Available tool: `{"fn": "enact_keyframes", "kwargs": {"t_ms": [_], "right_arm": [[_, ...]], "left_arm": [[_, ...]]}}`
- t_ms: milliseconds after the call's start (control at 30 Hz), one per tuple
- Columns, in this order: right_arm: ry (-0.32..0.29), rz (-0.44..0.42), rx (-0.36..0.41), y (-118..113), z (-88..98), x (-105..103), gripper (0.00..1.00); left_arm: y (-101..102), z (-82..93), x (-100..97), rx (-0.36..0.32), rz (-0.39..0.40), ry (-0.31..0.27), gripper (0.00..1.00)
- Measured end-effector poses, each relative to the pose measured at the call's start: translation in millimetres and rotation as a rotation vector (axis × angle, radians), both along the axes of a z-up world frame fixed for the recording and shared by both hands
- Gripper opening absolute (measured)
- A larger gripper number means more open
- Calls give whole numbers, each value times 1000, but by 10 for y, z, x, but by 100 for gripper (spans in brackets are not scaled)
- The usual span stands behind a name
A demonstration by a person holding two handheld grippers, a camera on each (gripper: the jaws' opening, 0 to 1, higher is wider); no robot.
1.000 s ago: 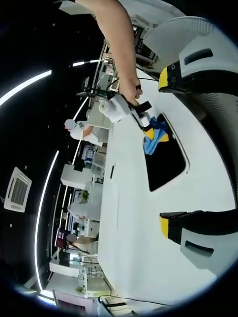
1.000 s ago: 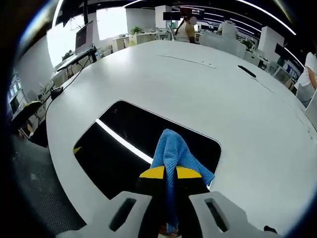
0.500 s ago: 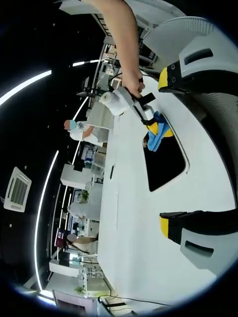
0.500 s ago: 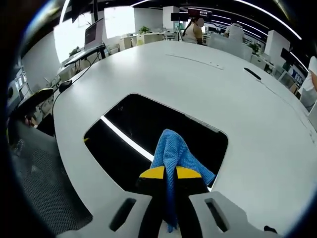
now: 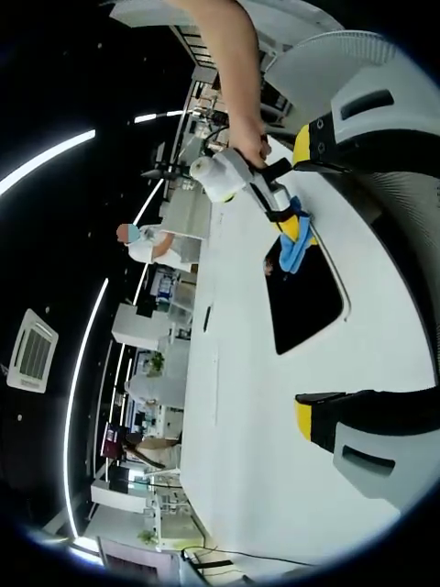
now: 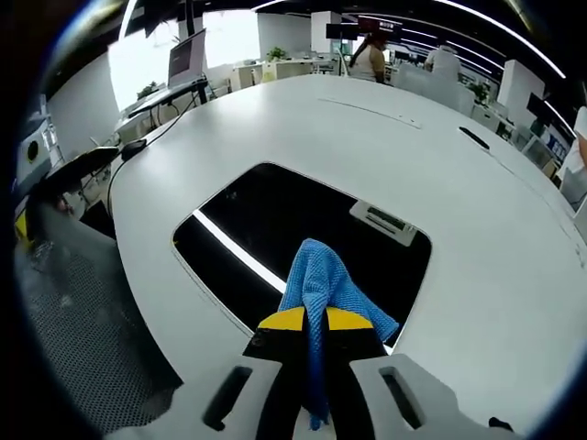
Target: Wipe the mirror surface with the cleaning cloth until all visible marks leave the cleaned area.
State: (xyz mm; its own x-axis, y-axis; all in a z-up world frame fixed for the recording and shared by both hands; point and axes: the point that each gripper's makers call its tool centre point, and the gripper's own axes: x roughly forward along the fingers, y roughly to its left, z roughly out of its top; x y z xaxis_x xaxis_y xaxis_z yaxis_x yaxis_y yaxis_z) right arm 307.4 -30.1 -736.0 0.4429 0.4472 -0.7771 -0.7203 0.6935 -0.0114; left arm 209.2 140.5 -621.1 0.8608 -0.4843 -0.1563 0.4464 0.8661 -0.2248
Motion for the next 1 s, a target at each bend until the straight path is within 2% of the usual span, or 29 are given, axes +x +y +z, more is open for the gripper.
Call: {"fn": "enact_keyframes", "kwargs": {"t_ms": [133,433,800,1000], "right_arm": [[-12,21,-32,9,0,-82,0],[-8,25,-24,-16,-8,-149,0],[-48,35,-1,-9,4,-165,1],[-57,54,-21,-72,7,-152,1]], "left_arm": [[2,-2,-1,0,0,0,99],[0,-2,0,0,-2,1,99],[-3,-3,-3,1,-2,2,98],[8,-2,-4,0,4,0,99]]}}
